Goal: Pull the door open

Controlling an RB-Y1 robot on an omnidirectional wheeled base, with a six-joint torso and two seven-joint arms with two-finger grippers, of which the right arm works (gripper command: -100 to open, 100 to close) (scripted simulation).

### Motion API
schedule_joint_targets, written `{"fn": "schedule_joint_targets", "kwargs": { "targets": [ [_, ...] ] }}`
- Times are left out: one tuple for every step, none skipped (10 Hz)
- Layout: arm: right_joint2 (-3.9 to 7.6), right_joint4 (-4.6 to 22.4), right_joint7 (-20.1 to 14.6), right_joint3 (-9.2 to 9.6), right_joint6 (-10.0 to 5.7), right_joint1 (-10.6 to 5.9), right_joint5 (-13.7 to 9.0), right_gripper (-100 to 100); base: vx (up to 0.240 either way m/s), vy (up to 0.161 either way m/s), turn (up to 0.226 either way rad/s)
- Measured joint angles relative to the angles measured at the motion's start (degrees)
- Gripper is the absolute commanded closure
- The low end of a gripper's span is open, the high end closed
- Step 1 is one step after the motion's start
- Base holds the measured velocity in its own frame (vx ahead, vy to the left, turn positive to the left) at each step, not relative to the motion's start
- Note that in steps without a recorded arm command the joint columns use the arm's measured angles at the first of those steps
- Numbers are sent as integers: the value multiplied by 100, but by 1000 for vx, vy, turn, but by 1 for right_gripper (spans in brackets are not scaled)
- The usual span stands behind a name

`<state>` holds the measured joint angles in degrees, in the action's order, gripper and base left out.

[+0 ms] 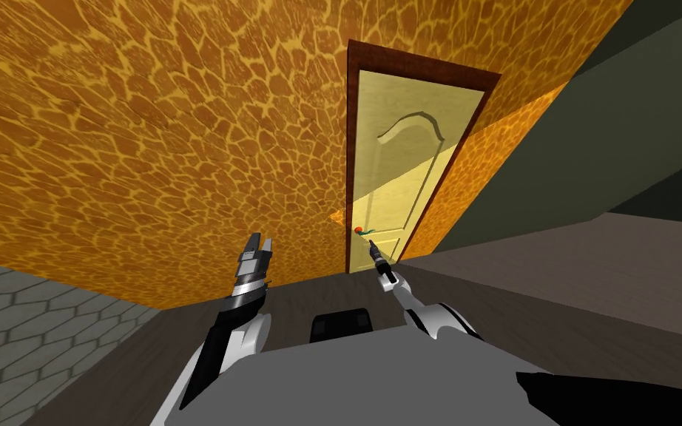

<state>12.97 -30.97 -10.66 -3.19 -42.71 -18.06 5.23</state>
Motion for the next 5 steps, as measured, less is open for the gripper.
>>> {"fn": "schedule_joint_targets", "kwargs": {
  "targets": [
    [12,146,-3,-2,-35,-74,9,-100,-1,-48,16],
    [15,165,-3,-2,-46,-82,10,-100,111,2,133],
    [52,-31,-28,-19,8,80,-4,-100,133,36,77],
    [110,-88,-77,-25,36,127,-12,-100,68,40,-7],
    [128,80,-88,-39,-39,46,-22,-100,86,49,109]
  ]
}}
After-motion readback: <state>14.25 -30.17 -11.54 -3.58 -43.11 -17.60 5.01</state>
